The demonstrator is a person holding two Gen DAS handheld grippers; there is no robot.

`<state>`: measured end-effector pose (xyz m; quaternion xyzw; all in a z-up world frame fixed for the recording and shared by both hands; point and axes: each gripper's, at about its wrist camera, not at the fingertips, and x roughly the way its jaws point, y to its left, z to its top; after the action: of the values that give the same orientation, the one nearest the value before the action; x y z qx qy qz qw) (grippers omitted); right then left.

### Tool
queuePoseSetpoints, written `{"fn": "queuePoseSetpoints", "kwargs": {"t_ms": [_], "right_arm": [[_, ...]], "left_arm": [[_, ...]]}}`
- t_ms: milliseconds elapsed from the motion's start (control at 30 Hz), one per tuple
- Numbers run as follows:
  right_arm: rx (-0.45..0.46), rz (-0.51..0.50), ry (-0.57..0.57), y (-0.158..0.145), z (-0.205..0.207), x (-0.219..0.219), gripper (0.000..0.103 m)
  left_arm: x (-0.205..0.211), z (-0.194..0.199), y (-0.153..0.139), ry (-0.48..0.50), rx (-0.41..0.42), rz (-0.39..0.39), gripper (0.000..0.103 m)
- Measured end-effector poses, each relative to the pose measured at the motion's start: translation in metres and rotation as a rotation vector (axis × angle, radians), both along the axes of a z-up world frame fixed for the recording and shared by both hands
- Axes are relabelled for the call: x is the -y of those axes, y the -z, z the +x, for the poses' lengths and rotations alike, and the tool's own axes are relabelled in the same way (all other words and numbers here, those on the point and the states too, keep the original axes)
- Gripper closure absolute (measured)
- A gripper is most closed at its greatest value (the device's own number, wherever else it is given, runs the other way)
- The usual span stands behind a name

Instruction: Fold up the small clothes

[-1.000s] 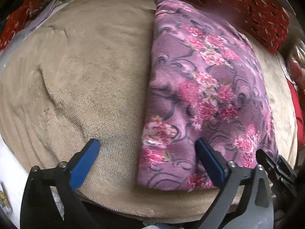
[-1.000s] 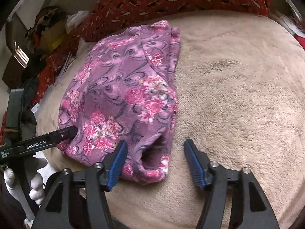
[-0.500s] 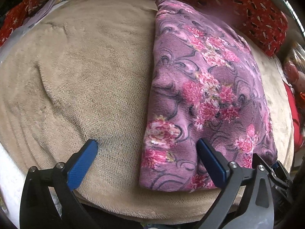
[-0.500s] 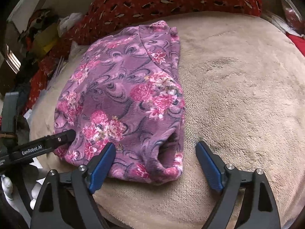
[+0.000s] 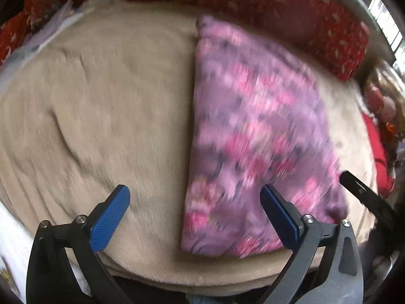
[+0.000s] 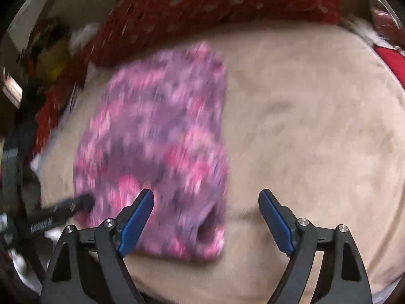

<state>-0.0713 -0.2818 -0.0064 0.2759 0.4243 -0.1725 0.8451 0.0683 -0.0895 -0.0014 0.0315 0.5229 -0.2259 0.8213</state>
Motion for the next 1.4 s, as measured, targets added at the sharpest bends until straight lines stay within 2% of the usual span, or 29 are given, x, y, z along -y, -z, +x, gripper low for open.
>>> {"fn": "queuePoseSetpoints", "kwargs": {"t_ms": [133, 267, 333, 367, 400, 433, 467, 500, 600, 667, 800, 900, 967, 1100, 1200, 1400], "right_arm": [[0.041, 0.082, 0.059, -0.004, 0.024, 0.031, 0.016], [0.071, 0.158, 0.078, 0.008, 0.051, 0.042, 0.023], [0.067, 0.172, 0.065, 0.017, 0.064, 0.041, 0.034], [0.055, 0.171, 0.035, 0.023, 0.072, 0.039, 0.045], [0.067, 0.161, 0.011, 0.024, 0.076, 0.036, 0.061], [0.086, 0.124, -0.012, 0.018, 0.079, 0.034, 0.066], [0.098, 0.09, -0.011, 0.013, 0.079, 0.033, 0.078], [0.095, 0.07, -0.004, 0.012, 0.08, 0.036, 0.08], [0.049, 0.12, -0.031, 0.023, 0.084, 0.045, 0.074], [0.053, 0.13, -0.029, 0.015, 0.081, 0.047, 0.072], [0.088, 0.081, -0.064, -0.003, 0.061, 0.033, 0.066], [-0.038, 0.028, -0.091, 0.019, 0.051, 0.024, 0.052], [-0.02, 0.01, -0.081, 0.019, 0.038, 0.019, 0.052], [-0.063, 0.003, -0.062, 0.012, 0.019, 0.013, 0.046], [-0.117, -0.011, -0.084, 0.022, 0.002, 0.004, 0.033], [-0.124, -0.048, -0.086, 0.015, -0.012, -0.006, 0.032]], "left_arm": [[0.017, 0.024, -0.022, -0.002, 0.012, -0.029, 0.0], [0.044, 0.046, -0.016, -0.002, 0.013, -0.001, 0.0], [0.052, 0.054, -0.004, -0.01, -0.006, 0.03, 0.0], [0.059, 0.058, 0.008, -0.015, -0.03, 0.063, 0.0], [0.064, 0.062, 0.014, -0.014, -0.046, 0.08, 0.0], [0.065, 0.066, 0.021, -0.012, -0.063, 0.077, 0.0], [0.063, 0.068, 0.024, -0.016, -0.069, 0.056, 0.0], [0.062, 0.07, 0.026, -0.024, -0.074, 0.04, 0.0], [0.06, 0.072, 0.027, -0.028, -0.084, 0.027, 0.0], [0.057, 0.067, 0.021, -0.02, -0.074, 0.028, 0.0], [0.054, 0.042, 0.014, 0.007, -0.03, 0.017, 0.0], [0.057, 0.023, 0.015, 0.021, 0.007, 0.045, 0.0], [0.056, 0.013, 0.014, 0.028, 0.02, 0.042, 0.0], [0.053, -0.005, 0.007, 0.045, 0.041, 0.045, 0.0], [0.054, -0.017, 0.004, 0.06, 0.07, 0.062, 0.0], [0.045, -0.035, -0.002, 0.064, 0.089, 0.081, 0.0]]}}
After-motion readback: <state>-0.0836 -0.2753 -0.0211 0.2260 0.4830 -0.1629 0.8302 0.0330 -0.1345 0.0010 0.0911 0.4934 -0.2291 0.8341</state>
